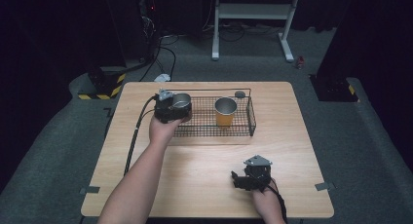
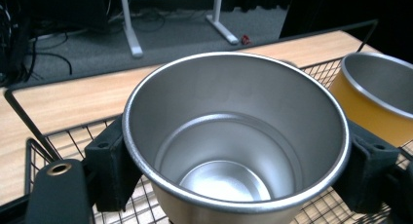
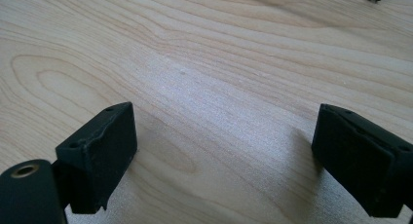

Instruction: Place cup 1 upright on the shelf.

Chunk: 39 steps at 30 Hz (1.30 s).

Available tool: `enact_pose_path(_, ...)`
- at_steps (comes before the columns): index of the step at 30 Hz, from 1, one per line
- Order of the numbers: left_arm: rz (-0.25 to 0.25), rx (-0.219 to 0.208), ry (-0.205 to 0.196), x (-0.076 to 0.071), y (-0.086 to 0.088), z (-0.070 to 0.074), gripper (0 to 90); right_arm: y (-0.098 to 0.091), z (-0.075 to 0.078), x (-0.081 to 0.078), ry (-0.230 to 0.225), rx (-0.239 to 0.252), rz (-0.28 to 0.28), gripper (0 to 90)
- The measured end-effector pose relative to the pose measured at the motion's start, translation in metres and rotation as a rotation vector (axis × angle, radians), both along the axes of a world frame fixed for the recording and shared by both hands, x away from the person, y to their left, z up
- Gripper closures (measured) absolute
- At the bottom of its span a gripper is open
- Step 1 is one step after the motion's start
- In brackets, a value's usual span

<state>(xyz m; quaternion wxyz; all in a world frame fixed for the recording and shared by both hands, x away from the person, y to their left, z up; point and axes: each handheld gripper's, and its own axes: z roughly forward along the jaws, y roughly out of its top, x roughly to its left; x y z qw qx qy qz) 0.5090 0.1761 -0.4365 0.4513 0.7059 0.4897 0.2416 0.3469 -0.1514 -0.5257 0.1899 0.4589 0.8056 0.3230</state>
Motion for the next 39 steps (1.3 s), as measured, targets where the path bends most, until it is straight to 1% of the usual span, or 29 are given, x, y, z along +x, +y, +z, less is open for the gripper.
enact_pose_path(2, -0.007, 0.006, 0.012, 0.003, -0.003, -0.005, 19.0, 0.0, 0.0, 0.0, -0.003, -0.001, 0.001, 9.1)
enact_pose_path(4, -0.002, 0.017, 0.027, 0.005, -0.004, -0.008, 19.0, 0.0, 0.0, 0.0, -0.002, 0.0, 0.001, 9.1)
enact_pose_path(5, -0.002, 0.017, 0.027, 0.005, -0.004, -0.008, 19.0, 0.0, 0.0, 0.0, -0.003, -0.001, 0.001, 9.1)
enact_pose_path(6, 0.001, 0.024, 0.048, 0.006, -0.004, -0.012, 19.0, 0.0, 0.0, 0.0, -0.002, 0.0, 0.001, 9.1)
enact_pose_path(8, 0.005, 0.027, 0.056, 0.008, -0.005, -0.014, 19.0, 0.0, 0.0, 0.0, 0.0, 0.002, -0.001, 9.1)
enact_pose_path(9, 0.011, 0.036, 0.064, 0.008, -0.005, -0.015, 19.0, 0.0, 0.0, 0.0, 0.0, 0.002, -0.001, 9.1)
enact_pose_path(10, 0.018, 0.063, 0.071, 0.01, -0.005, -0.018, 19.0, 0.0, 0.0, 0.0, 0.0, 0.001, -0.001, 9.1)
enact_pose_path(11, 0.018, 0.063, 0.071, 0.01, -0.005, -0.018, 19.0, 0.0, 0.0, 0.0, 0.0, 0.001, -0.001, 9.1)
enact_pose_path(12, 0.023, 0.069, 0.084, 0.011, -0.005, -0.02, 19.0, 0.0, 0.0, 0.0, 0.0, 0.001, -0.001, 9.2)
enact_pose_path(14, 0.025, 0.071, 0.091, 0.012, -0.005, -0.021, 19.0, 0.0, 0.0, 0.0, 0.0, 0.001, 0.0, 9.2)
enact_pose_path(15, 0.029, 0.07, 0.099, 0.012, -0.006, -0.022, 19.0, 0.0, 0.0, 0.0, 0.0, 0.0, 0.0, 9.2)
enact_pose_path(16, 0.024, 0.079, 0.113, 0.013, -0.006, -0.023, 18.9, 0.0, 0.0, 0.0, 0.0, 0.0, 0.0, 9.2)
enact_pose_path(17, 0.024, 0.079, 0.113, 0.013, -0.006, -0.023, 18.9, 0.0, 0.0, 0.0, 0.0, 0.0, 0.0, 9.2)
enact_pose_path(21, 0.03, 0.078, 0.138, 0.015, -0.006, -0.026, 19.0, 0.0, 0.0, 0.0, 0.0, 0.0, 0.0, 9.2)
enact_pose_path(25, 0.023, 0.099, 0.16, 0.016, -0.009, -0.03, 18.9, 0.0, 0.0, 0.0, 0.0, 0.0, 0.0, 9.2)
enact_pose_path(26, 0.029, 0.107, 0.169, 0.017, -0.009, -0.031, 18.9, 0.0, 0.0, 0.0, -0.002, -0.001, 0.001, 9.2)
enact_pose_path(27, 0.029, 0.107, 0.169, 0.017, -0.009, -0.031, 18.9, 0.0, 0.0, 0.0, -0.002, -0.001, 0.001, 9.2)
enact_pose_path(28, 0.031, 0.101, 0.178, 0.018, -0.009, -0.032, 18.9, 0.0, 0.0, 0.0, -0.003, -0.001, 0.002, 9.2)
enact_pose_path(31, 0.031, 0.102, 0.181, 0.018, -0.01, -0.033, 18.9, 0.0, 0.0, 0.0, -0.003, -0.001, 0.002, 9.2)
enact_pose_path(32, 0.029, 0.098, 0.19, 0.019, -0.01, -0.034, 18.9, 0.0, 0.0, 0.0, -0.003, -0.001, 0.002, 9.2)
enact_pose_path(34, 0.026, 0.106, 0.195, 0.019, -0.012, -0.035, 18.9, 0.0, 0.0, 0.0, -0.003, -0.001, 0.002, 9.2)
enact_pose_path(36, 0.024, 0.112, 0.19, 0.019, -0.012, -0.035, 18.9, 0.0, 0.0, 0.0, -0.003, 0.0, 0.002, 9.2)
enact_pose_path(37, 0.022, 0.105, 0.19, 0.019, -0.013, -0.036, 18.9, 0.0, 0.0, 0.0, -0.003, 0.0, 0.002, 9.2)
enact_pose_path(39, 0.02, 0.106, 0.191, 0.019, -0.013, -0.036, 18.9, 0.0, 0.0, 0.0, -0.002, 0.001, 0.002, 9.3)
